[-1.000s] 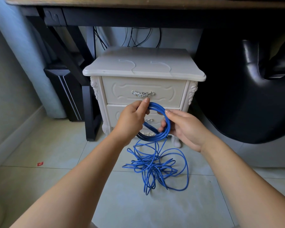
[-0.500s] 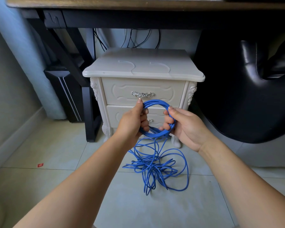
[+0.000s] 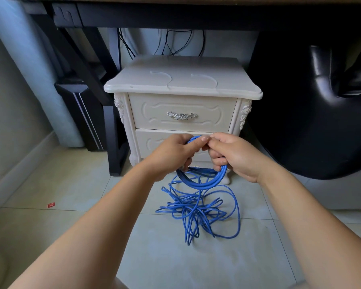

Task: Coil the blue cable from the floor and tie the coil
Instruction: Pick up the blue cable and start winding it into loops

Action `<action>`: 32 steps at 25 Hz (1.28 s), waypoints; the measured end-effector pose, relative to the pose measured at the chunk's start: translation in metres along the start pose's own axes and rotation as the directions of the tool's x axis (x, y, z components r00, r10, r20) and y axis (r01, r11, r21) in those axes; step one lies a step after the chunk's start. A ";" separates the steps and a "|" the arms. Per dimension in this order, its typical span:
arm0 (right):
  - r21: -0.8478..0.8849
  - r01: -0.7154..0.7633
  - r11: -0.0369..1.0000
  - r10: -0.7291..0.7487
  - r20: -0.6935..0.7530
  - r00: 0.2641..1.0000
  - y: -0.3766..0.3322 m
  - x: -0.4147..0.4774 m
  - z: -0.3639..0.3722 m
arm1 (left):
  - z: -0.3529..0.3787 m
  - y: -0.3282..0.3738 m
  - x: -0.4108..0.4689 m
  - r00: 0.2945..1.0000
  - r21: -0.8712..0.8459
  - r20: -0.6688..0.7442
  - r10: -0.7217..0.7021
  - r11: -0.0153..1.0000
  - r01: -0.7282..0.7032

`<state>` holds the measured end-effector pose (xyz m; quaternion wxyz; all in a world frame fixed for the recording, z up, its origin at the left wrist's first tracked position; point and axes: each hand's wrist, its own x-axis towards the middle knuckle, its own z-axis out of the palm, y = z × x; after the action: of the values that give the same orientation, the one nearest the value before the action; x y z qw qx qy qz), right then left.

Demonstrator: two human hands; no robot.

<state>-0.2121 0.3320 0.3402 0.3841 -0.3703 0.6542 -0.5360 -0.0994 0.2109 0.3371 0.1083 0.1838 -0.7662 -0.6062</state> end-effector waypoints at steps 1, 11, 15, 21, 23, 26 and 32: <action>0.044 0.006 0.999 -0.006 -0.001 1.000 0.001 0.000 0.000 | 0.001 0.000 0.000 1.000 -0.021 0.000 0.005 1.000 -0.005; 0.250 -0.022 0.968 0.026 -0.013 1.000 -0.004 -0.011 -0.008 | 0.000 0.002 0.002 0.984 -0.145 -0.170 0.053 0.986 -0.078; 0.516 0.041 0.855 0.031 -0.130 0.991 -0.002 -0.005 -0.006 | -0.009 0.004 0.001 0.996 -0.256 -0.091 -0.016 0.967 -0.008; 0.812 0.012 0.583 0.241 -0.187 0.952 0.003 0.001 -0.024 | -0.014 -0.023 -0.003 0.999 -0.094 0.031 -0.044 0.994 0.046; 0.843 0.034 0.537 0.252 -0.199 0.947 0.004 0.002 -0.026 | -0.015 -0.021 -0.002 0.990 -0.253 -0.028 -0.136 0.959 0.124; 0.887 0.066 0.456 0.257 -0.203 0.945 0.005 0.001 -0.029 | -0.015 -0.016 -0.002 0.985 -0.367 0.016 -0.170 0.916 0.164; 0.917 0.157 0.367 0.283 -0.271 0.920 0.003 0.001 -0.030 | -0.015 -0.022 -0.003 0.990 0.025 0.097 -0.100 0.995 0.098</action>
<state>-0.2397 0.3446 0.3412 0.4092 0.0487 0.3142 -0.8552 -0.0870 0.1943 0.3197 0.0388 0.1926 -0.7665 -0.6115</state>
